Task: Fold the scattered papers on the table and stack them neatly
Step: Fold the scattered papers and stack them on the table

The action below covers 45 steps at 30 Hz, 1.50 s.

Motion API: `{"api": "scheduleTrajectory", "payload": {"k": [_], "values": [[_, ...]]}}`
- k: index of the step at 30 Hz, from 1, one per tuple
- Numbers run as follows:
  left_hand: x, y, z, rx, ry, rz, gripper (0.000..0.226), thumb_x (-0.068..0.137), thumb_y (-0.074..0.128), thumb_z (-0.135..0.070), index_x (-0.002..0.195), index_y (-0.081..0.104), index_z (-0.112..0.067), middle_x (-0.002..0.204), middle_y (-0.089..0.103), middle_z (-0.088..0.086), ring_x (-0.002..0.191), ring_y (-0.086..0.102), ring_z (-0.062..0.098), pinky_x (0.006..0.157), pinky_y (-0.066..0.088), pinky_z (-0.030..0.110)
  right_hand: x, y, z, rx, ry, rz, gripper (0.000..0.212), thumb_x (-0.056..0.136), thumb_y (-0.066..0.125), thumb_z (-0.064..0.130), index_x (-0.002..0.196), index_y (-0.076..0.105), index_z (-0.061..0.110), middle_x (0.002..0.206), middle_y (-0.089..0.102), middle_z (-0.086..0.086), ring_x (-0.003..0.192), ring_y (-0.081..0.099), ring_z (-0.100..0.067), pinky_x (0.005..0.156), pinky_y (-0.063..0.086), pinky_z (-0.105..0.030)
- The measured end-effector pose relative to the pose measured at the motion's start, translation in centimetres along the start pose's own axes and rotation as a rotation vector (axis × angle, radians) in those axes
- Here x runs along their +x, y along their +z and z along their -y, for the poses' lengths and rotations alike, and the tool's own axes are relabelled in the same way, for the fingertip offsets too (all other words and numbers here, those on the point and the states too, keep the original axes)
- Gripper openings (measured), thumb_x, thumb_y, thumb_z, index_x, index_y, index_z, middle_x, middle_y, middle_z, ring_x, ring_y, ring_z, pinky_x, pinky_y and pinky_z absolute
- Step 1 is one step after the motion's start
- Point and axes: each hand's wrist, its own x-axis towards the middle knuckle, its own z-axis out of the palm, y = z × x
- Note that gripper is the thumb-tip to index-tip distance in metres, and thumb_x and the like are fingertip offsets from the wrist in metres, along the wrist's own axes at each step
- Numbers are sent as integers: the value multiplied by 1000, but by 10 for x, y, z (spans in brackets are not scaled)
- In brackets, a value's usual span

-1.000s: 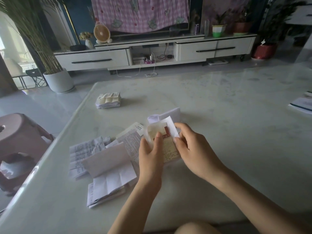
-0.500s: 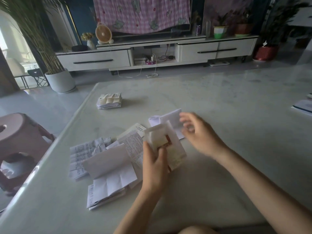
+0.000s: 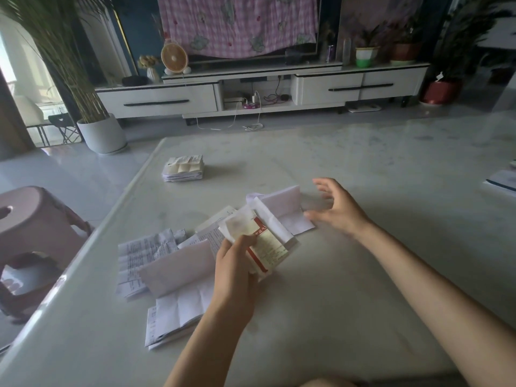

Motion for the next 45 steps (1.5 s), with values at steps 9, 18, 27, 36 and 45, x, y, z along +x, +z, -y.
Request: {"api": "scheduleTrajectory", "payload": {"k": [9,18,27,36,45], "values": [[1,3,-3,-35,-27,-34,11,89,48,-4,89,57,-10,70,57,6,42,58,7,37,42,14,10,18,4,98,-57,-122,19,75,75,6,85,61,-3,80,58,-9,71,53,-14,66,41,-25],[5,6,7,82,57,-93,11,91,46,-8,92,54,-15,81,56,5,67,55,16,51,44,20,-35,-33,13,287,-83,-326,17,85,63,7,75,53,16,72,58,-4,57,56,-1,57,50,-23],[-5,13,11,130,146,17,24,89,37,3,80,54,-12,58,53,-1,51,48,9,43,39,15,-97,24,40,-379,-700,-138,31,68,57,6,97,62,13,111,51,-2,93,53,-17,79,43,-28],[-1,9,21,158,132,67,10,88,50,-1,97,53,0,64,57,5,52,52,12,47,41,22,-92,30,51,-107,-232,-31,39,74,75,31,108,61,19,87,58,7,79,57,-10,78,49,-31],[0,3,17,52,46,113,12,87,55,-2,95,62,-8,78,68,9,69,63,21,63,49,32,-77,14,46,83,-14,2,20,81,69,20,73,50,21,69,52,12,62,46,-2,61,37,-16]]}}
